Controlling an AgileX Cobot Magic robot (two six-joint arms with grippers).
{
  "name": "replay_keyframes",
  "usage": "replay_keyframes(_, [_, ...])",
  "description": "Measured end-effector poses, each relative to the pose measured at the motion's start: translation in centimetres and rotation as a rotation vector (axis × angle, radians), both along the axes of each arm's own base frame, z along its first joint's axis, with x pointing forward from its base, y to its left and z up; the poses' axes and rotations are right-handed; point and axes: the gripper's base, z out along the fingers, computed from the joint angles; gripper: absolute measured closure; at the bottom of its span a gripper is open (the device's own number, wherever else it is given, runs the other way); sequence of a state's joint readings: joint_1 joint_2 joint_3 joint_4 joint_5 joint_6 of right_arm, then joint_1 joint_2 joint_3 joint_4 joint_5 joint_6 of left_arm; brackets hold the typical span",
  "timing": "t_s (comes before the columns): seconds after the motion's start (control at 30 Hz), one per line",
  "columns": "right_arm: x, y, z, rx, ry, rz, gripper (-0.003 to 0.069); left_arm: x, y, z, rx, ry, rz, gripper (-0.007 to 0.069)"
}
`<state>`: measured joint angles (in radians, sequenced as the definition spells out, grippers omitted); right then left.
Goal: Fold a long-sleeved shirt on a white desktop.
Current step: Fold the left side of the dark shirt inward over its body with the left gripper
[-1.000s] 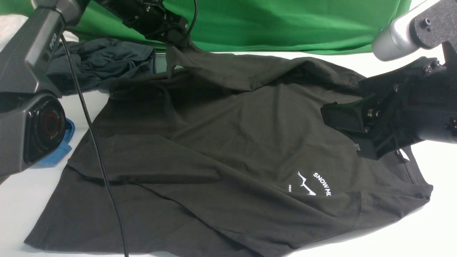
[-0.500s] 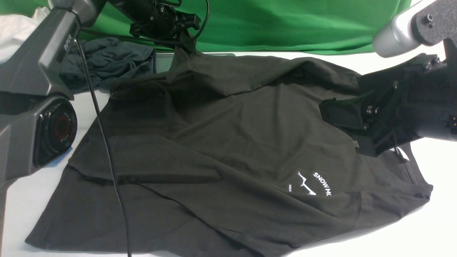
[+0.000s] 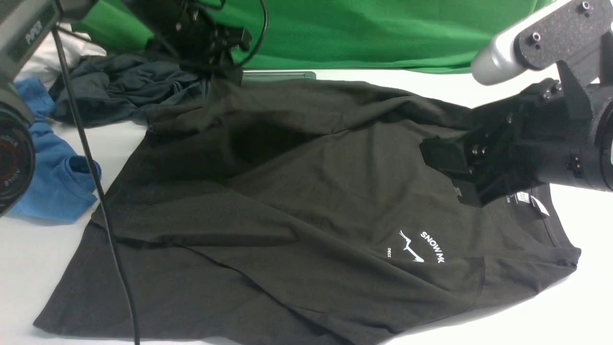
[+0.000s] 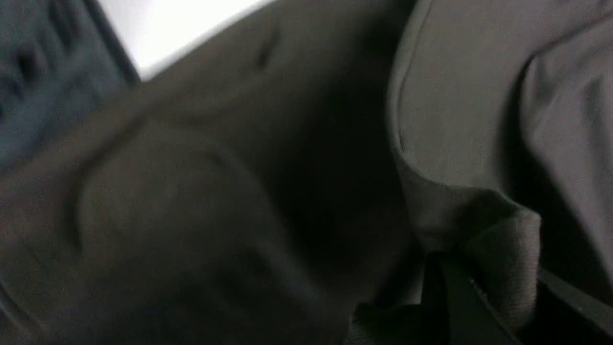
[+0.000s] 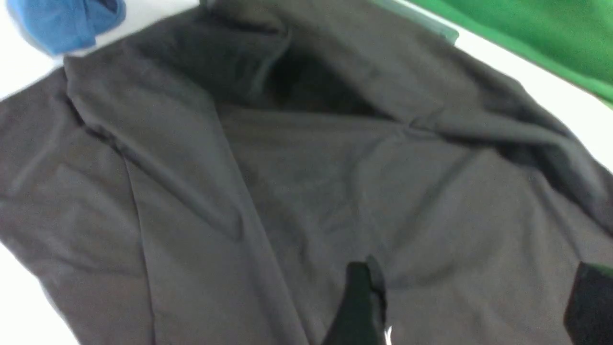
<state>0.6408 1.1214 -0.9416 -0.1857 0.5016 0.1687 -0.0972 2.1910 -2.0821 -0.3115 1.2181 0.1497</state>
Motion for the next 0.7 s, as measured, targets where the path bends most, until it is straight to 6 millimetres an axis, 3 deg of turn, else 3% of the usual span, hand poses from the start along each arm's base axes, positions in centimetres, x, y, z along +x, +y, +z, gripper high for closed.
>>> replay_keyframes(0.2, [0.1,0.1,0.2,0.013,-0.017,0.004,0.0104,-1.2,-0.3,-4.5,0.009,0.170,0.036,0.0512])
replay_keyframes(0.3, [0.1,0.1,0.2,0.017,-0.023,0.005,0.0104,-1.5,-0.8,-5.8,0.049,0.205,0.015,0.0447])
replay_keyframes(0.4, [0.1,0.1,0.2,0.020,-0.026,0.006,0.0104,-1.5,-1.1,-5.9,0.064,0.205,0.008,0.0385])
replay_keyframes(0.53, [0.1,0.1,0.3,0.021,-0.028,0.006,0.0104,-1.4,-1.2,-5.6,0.076,0.192,0.001,0.0207])
replay_keyframes(0.57, [0.1,0.1,0.3,0.021,-0.028,0.006,0.0104,-1.4,-1.2,-5.5,0.077,0.188,0.000,0.0199])
replay_keyframes(0.7, [0.1,0.1,0.3,0.021,-0.028,0.006,0.0104,-0.8,-1.1,-3.5,0.087,0.115,0.000,0.0029])
